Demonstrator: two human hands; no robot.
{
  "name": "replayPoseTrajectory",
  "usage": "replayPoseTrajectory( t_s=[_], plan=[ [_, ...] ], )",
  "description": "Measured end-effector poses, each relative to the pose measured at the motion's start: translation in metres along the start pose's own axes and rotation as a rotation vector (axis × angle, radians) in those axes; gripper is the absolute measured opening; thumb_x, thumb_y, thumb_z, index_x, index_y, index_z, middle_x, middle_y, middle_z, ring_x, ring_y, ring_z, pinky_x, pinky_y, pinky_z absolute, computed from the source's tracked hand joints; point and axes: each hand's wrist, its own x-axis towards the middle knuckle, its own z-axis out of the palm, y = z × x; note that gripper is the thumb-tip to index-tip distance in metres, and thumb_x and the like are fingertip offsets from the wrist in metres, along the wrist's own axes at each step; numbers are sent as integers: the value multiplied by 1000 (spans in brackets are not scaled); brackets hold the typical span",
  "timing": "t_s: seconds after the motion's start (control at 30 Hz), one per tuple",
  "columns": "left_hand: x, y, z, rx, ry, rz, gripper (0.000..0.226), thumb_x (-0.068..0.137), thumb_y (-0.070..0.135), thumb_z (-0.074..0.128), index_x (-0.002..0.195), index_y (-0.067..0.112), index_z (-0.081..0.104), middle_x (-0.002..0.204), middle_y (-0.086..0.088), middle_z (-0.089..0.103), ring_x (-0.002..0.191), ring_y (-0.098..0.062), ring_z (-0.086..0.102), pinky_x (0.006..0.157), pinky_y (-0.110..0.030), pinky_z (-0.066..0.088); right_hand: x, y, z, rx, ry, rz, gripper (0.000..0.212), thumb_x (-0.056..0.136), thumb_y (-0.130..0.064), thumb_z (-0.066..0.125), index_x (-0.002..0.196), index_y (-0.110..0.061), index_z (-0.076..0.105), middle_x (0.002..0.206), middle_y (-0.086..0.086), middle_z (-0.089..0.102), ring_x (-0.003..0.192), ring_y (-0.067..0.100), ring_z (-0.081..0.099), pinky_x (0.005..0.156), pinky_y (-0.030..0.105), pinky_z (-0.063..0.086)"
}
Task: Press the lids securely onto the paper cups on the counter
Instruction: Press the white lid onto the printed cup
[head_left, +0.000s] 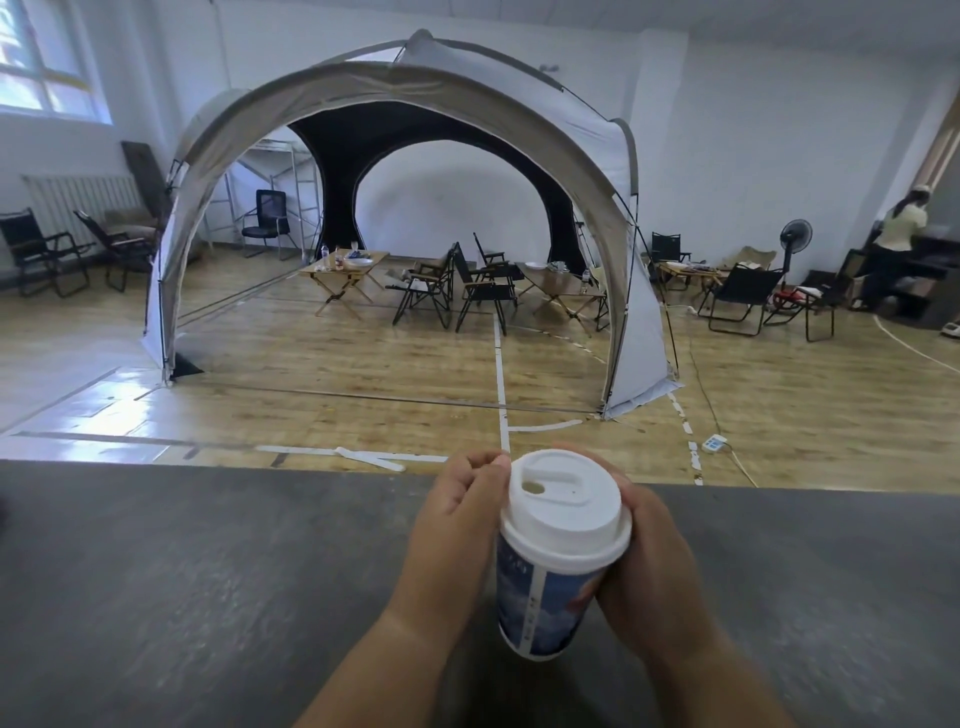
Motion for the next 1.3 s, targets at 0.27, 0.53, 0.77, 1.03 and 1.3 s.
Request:
replayPoseTrajectory(
  t_s=[0.27, 0.53, 0.77, 1.03, 1.3],
  plan=[
    [-7, -10, 10, -161, -12, 110, 38, 94, 34, 39, 124, 22, 59, 110, 9, 73, 100, -2, 67, 75, -10, 50, -10, 4, 4, -255, 76, -270, 66, 89, -68, 38, 114, -12, 64, 104, -2, 75, 99, 13, 70, 77, 16, 53],
    [-5, -17, 13, -92, 9, 252, 39, 98, 36, 35, 110, 13, 63, 104, -6, 71, 100, -19, 67, 82, -21, 51, -11, 12, 7, -269, 93, -325, 41, 95, -40, 37, 115, -16, 64, 109, -1, 72, 103, 13, 68, 82, 19, 53],
    [-11, -23, 9, 84, 70, 347, 37, 81, 63, 43, 112, 48, 58, 113, 18, 64, 108, -6, 62, 86, -17, 49, -17, 19, 6, -413, 65, -259, 85, 65, -92, 49, 131, -39, 49, 126, -21, 60, 122, 10, 58, 98, 33, 50],
    [-7, -24, 10, -32, 72, 314, 41, 86, 59, 41, 107, 34, 64, 110, -3, 66, 105, -21, 64, 82, -24, 53, -13, 17, 0, -457, 58, -296, 61, 74, -83, 53, 123, -46, 55, 133, -1, 55, 125, 18, 55, 105, 51, 45],
    [-8, -19, 6, -96, -16, 264, 30, 92, 23, 52, 121, 25, 51, 102, 29, 68, 96, 10, 63, 74, -7, 48, -12, 20, -2, -493, 117, -368, 71, 82, -84, 38, 134, -39, 52, 139, -5, 56, 130, 16, 52, 107, 53, 43]
  ],
)
